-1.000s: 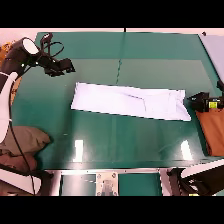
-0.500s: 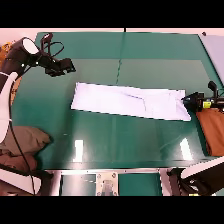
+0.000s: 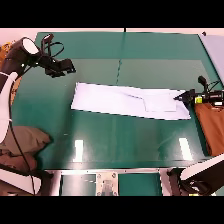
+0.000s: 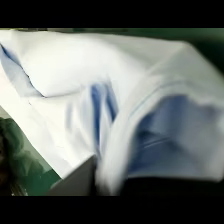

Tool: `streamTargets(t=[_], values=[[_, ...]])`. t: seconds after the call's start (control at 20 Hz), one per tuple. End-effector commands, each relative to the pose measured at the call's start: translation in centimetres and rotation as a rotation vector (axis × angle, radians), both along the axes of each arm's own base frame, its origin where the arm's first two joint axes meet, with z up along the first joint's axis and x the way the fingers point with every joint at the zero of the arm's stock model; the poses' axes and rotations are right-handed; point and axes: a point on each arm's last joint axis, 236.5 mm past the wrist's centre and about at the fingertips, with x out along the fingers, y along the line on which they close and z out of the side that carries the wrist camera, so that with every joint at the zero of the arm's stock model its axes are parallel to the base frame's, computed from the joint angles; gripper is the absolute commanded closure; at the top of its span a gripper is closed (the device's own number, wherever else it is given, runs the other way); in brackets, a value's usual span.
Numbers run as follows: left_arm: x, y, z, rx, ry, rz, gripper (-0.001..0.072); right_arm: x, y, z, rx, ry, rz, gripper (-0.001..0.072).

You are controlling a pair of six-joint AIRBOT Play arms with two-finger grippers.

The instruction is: Fold the shirts.

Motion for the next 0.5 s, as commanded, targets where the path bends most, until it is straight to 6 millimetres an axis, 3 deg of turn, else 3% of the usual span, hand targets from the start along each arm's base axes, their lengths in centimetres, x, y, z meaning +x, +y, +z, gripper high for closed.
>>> streamTargets(t=[0.0, 0.05, 0.1, 0.15, 0.2, 0.3, 0.45], values=[[-0.4, -0.1, -0.1, 0.003, 0.013, -0.016, 0.0039, 0.8, 0.3, 2.1, -0.003, -0.029, 0.040, 0.0667], [-0.4, -0.4, 0.0, 0.004, 0.002, -0.033, 0.0100, 1.1, 0.4, 3.2, -0.005, -0.037, 0.057, 0.0694], [-0.2, -0.7, 0.1, 0.003, -0.010, -0.038, 0.0363, 1.3, 0.5, 4.3, -0.011, -0.053, 0.076, 0.0695], [-0.1, -1.3, 0.2, 0.009, -0.027, -0.063, 0.0687, 1.7, 0.6, 5.4, -0.027, -0.070, 0.088, 0.0696], [0.0, -2.4, 0.4, 0.002, -0.046, -0.089, 0.0686, 2.1, 0.6, 6.4, -0.050, -0.080, 0.093, 0.0696], [-0.3, -6.5, 0.7, -0.079, -0.071, -0.122, 0.0686, 2.6, 0.7, 7.9, -0.111, -0.068, 0.101, 0.0696], [-1.9, -15.3, -0.6, -0.148, -0.149, -0.231, 0.0687, 2.1, 2.6, 11.0, -0.145, -0.035, 0.151, 0.0696]])
